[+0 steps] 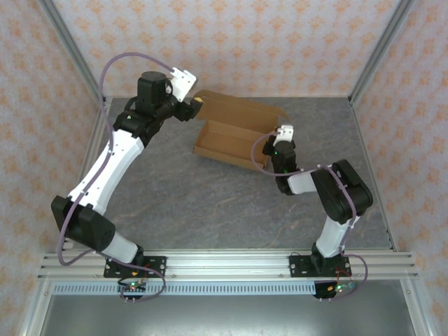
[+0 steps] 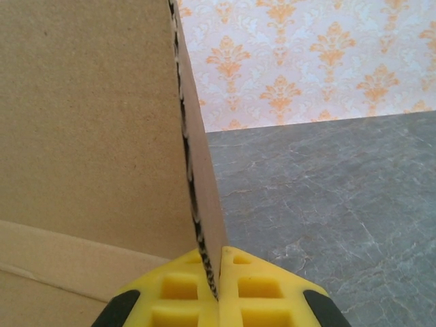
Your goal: Fold the paper box
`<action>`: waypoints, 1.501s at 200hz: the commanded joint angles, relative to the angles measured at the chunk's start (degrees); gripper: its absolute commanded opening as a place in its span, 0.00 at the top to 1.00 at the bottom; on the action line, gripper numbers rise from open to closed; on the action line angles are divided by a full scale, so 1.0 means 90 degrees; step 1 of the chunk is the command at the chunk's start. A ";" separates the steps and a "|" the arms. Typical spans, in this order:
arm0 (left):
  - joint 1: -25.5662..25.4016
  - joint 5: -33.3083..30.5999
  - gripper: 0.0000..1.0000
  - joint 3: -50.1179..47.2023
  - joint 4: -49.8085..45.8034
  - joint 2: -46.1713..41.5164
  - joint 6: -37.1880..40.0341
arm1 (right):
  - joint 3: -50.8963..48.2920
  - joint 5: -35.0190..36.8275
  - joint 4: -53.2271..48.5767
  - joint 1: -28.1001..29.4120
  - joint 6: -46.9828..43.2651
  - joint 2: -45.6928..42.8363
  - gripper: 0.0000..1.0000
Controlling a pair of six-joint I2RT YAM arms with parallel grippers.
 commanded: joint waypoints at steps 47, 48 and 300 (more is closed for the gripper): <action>-0.0056 0.0892 0.23 0.0894 -0.0458 0.0832 0.3173 | 0.0203 -0.1610 -0.0692 -0.0364 -0.0608 -0.0371 0.98; -0.0059 0.0905 0.23 0.0925 -0.0494 0.0858 0.3205 | 0.0205 -0.1613 -0.0695 -0.0364 -0.0606 -0.0371 0.98; -0.0962 0.0079 0.93 0.4015 -0.3186 0.3379 0.4486 | 0.0278 -0.1957 -0.1259 -0.0362 0.0239 -0.0680 0.82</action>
